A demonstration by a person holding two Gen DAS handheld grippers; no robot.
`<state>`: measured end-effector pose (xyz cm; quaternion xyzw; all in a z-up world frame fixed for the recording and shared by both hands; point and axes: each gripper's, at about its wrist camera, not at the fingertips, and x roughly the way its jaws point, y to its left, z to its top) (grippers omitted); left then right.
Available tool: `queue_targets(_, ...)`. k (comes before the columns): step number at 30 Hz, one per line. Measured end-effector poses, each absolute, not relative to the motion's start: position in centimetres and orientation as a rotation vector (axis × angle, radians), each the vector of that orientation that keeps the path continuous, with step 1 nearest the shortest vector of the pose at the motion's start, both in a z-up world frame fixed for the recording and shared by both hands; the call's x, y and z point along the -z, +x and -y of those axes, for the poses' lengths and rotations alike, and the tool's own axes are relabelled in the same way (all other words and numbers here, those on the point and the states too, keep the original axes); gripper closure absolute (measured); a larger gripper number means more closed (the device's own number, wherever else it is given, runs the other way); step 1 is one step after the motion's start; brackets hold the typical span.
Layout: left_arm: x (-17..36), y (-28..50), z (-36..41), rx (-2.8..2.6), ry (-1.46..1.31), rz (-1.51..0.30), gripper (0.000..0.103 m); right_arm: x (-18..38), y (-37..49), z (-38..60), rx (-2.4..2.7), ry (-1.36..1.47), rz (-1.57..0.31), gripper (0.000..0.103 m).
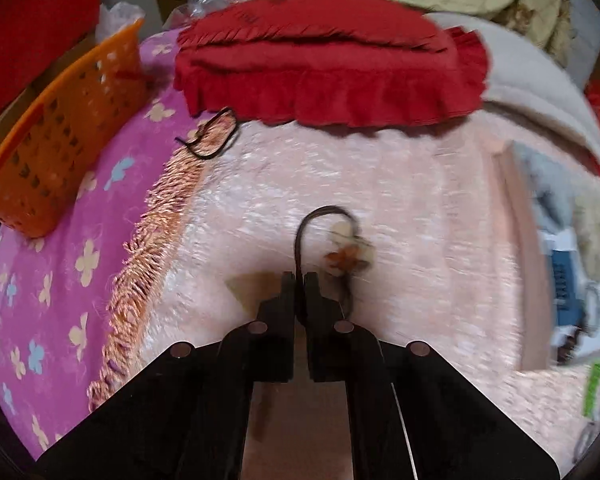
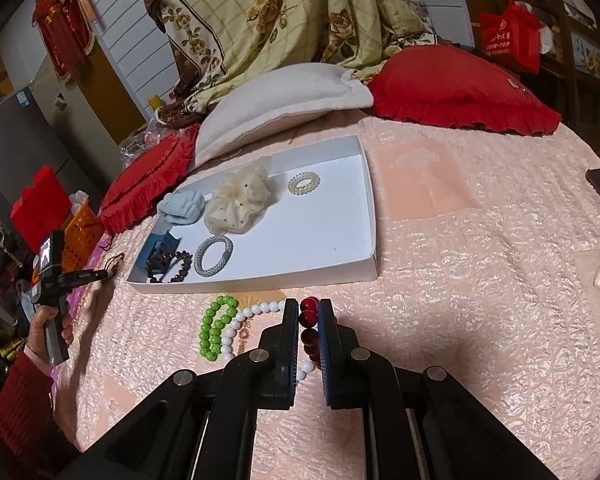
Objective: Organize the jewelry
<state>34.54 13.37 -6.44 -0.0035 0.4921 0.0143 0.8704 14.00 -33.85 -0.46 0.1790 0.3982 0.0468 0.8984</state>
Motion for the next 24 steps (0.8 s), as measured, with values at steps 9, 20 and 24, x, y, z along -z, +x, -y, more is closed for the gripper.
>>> queue_targets(9, -2.2, 29.1, -8.5, 0.226, -0.048, -0.918, 0.1, -2.4, 13.4, 35.0, -0.114, 0.387, -0.753, 0.094)
queue_targets(20, -8.0, 25.2, 2.5, 0.494, 0.01, -0.845, 0.1, -5.5, 15.2, 36.3, -0.141, 0.388, -0.692, 0.094)
queue_targets(24, -7.2, 25.6, 7.3, 0.551, 0.03, -0.871, 0.1, -5.7, 17.6, 36.4, -0.162, 0.38, -0.707, 0.094)
